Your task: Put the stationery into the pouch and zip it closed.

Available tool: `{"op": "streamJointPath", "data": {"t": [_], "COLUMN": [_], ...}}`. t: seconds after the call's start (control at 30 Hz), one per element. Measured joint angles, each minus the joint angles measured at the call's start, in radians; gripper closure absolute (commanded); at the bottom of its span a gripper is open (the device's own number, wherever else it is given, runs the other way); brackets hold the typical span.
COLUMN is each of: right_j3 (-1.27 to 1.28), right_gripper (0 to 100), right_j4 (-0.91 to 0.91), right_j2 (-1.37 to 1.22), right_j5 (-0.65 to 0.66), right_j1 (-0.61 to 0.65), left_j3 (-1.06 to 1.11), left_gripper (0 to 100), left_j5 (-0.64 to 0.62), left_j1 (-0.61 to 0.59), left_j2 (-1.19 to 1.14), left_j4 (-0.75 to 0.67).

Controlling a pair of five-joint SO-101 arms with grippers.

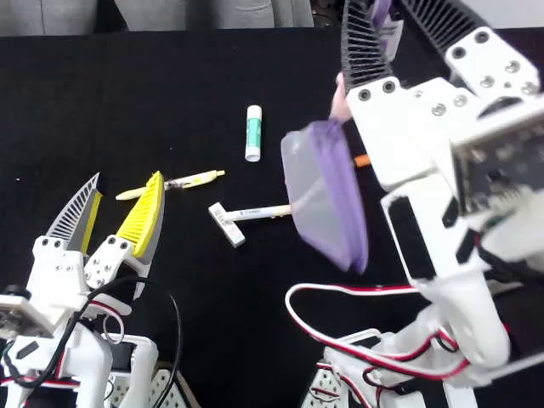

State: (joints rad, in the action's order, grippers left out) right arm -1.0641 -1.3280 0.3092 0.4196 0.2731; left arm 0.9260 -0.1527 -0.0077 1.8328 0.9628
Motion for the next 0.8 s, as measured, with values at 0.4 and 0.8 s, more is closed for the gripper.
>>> {"op": "streamJointPath", "data": {"t": [0.4, 0.8], "right_j3": [0.069, 0.075], "right_gripper": [98.7, 98.7], "right_j4": [-0.236, -0.374], "right_j2": [-0.008, -0.008], "right_j5": [0.0, 0.0], "right_j1": [0.0, 0.229], "left_j3": [0.0, 0.0], "left_gripper": [74, 74], "left_j5": [0.0, 0.0], "left_j1": [0.0, -0.009], "left_j2": [0.0, 0.0], "left_j4": [0.0, 0.0]}}
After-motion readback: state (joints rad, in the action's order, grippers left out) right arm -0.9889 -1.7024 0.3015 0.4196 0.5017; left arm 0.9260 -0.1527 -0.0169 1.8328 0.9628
